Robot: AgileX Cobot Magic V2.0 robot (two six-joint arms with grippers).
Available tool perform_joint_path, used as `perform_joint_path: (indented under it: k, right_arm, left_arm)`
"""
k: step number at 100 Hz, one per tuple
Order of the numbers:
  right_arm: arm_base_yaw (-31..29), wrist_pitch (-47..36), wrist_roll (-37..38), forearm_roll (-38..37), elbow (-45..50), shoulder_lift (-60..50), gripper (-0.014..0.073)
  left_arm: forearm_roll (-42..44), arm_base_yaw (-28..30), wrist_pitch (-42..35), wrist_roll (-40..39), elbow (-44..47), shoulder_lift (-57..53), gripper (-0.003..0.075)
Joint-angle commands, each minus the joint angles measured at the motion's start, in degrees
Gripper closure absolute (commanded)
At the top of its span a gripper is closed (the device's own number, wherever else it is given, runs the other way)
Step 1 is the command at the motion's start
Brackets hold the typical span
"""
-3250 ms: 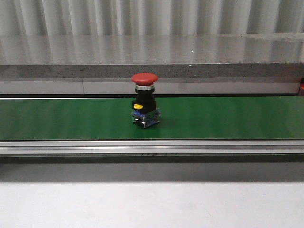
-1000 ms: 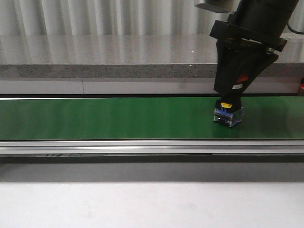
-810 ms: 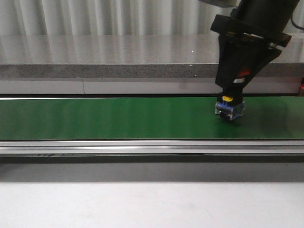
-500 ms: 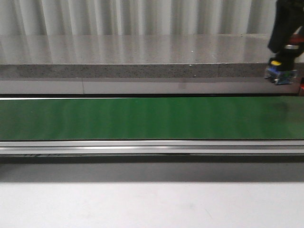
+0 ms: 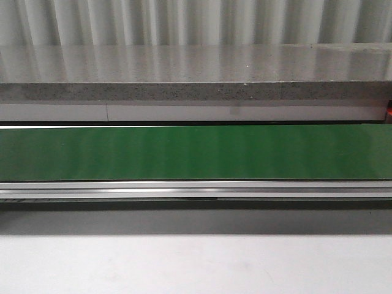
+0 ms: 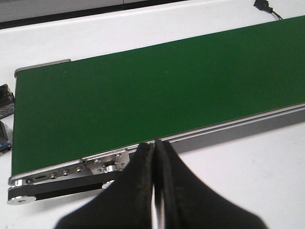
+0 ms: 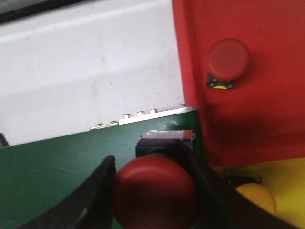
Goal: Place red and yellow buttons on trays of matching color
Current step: 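Lower the red button into the red tray and open the right gripper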
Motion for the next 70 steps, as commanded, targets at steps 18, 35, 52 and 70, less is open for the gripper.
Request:
perform_joint_path:
  k: [18,35,52,70]
  right_arm:
    - [-4.7,-2.5,-0.1,1.0,-2.0,1.4,0.0484]
    - [-5.7,-4.7,-0.1,0.7,-2.0,4.0,0.0484]
    - [-5.7,-5.7,0.0,0.7,-2.0,7.1,0.0484]
    - [-5.7,-8.5,0.0,0.7,-2.0,9.2,0.0484]
  left_arm:
    - [-0.6,-0.5,-4.0,0.0,-1.5,0.0,0.0740]
    - [-0.6,-0.5,-4.0,0.0,-1.5,0.0,0.0740]
    - [-0.6,-0.5,-4.0,0.0,-1.5,0.0,0.0740]
    - [-0.6,-0.5,-4.0,0.0,-1.5,0.0,0.0740]
